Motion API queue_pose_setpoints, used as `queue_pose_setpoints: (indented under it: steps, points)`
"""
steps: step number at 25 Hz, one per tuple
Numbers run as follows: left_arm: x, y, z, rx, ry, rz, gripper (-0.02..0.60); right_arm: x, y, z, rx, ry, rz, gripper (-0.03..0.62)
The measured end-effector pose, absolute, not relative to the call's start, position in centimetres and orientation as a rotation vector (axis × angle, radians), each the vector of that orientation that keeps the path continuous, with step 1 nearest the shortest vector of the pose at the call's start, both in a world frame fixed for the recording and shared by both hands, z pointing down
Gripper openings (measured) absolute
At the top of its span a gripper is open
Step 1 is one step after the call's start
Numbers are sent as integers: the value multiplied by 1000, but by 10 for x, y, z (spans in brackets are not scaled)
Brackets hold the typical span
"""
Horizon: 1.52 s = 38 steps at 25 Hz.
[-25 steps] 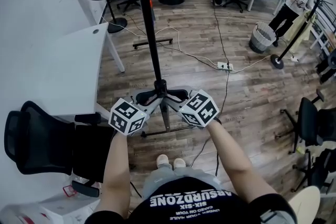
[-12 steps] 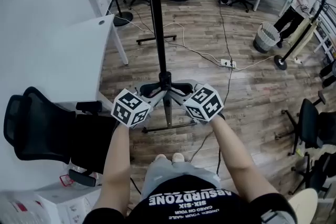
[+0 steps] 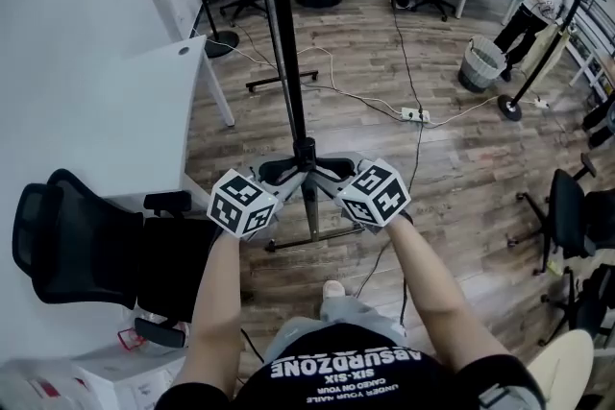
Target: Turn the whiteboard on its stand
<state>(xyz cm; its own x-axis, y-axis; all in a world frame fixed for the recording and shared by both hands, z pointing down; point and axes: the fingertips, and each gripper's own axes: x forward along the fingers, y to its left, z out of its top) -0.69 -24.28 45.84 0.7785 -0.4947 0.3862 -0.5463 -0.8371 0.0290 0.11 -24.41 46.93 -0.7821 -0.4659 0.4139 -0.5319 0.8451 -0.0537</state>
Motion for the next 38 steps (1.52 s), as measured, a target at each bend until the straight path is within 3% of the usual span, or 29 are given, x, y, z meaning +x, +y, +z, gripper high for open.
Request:
queue_pose_setpoints:
  steps: [38]
  points:
    - [-24, -110, 458, 2793, -925, 453, 91, -12, -111, 470, 824, -2673, 292, 75]
